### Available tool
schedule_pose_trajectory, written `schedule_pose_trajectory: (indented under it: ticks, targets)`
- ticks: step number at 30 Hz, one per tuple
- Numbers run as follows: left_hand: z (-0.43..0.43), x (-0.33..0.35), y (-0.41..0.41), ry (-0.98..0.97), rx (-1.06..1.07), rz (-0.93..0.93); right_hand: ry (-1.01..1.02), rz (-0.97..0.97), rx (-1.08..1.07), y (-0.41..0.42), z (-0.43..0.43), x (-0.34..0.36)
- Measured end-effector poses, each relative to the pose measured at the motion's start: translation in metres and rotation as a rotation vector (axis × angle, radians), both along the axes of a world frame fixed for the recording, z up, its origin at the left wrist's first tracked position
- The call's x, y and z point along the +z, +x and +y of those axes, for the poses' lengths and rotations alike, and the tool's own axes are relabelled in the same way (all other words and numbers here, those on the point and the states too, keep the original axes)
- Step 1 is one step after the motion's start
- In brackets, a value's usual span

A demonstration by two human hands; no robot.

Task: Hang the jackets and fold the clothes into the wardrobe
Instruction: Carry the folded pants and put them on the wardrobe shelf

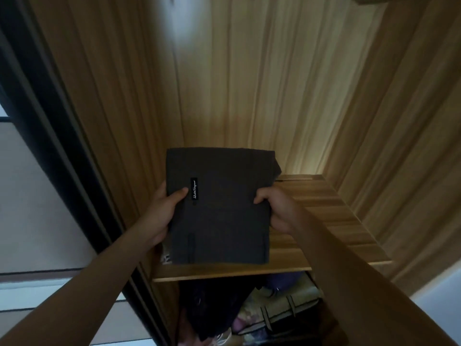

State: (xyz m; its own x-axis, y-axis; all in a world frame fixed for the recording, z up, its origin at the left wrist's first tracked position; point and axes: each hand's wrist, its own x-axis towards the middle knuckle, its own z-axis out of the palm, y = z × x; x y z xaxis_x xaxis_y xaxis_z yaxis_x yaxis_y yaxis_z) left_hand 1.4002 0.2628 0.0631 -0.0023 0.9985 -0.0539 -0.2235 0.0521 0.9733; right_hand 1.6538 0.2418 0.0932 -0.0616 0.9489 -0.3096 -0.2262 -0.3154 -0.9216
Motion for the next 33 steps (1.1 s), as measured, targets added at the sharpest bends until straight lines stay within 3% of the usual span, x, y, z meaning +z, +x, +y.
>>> schedule_pose_trajectory:
  ticks: [12, 18, 22, 27, 33]
  targets:
    - [0.067, -0.043, -0.015, -0.076, 0.207, 0.082, -0.025, -0.011, 0.178, -0.011, 0.095, -0.044]
    - [0.108, -0.077, -0.005, -0.106, 0.424, 0.379, -0.090, -0.035, 0.170, -0.021, 0.154, -0.101]
    - [0.123, -0.107, -0.010, -0.194, 0.449, 0.618, -0.125, -0.044, 0.217, -0.028, 0.176, -0.142]
    - [0.131, -0.152, -0.017, -0.337, 0.488, 0.762, -0.233, 0.002, 0.160, -0.045, 0.182, -0.194]
    - [0.118, -0.204, -0.029, -0.374, 0.292, 0.987, -0.280, -0.296, 0.146, -0.053, 0.169, -0.228]
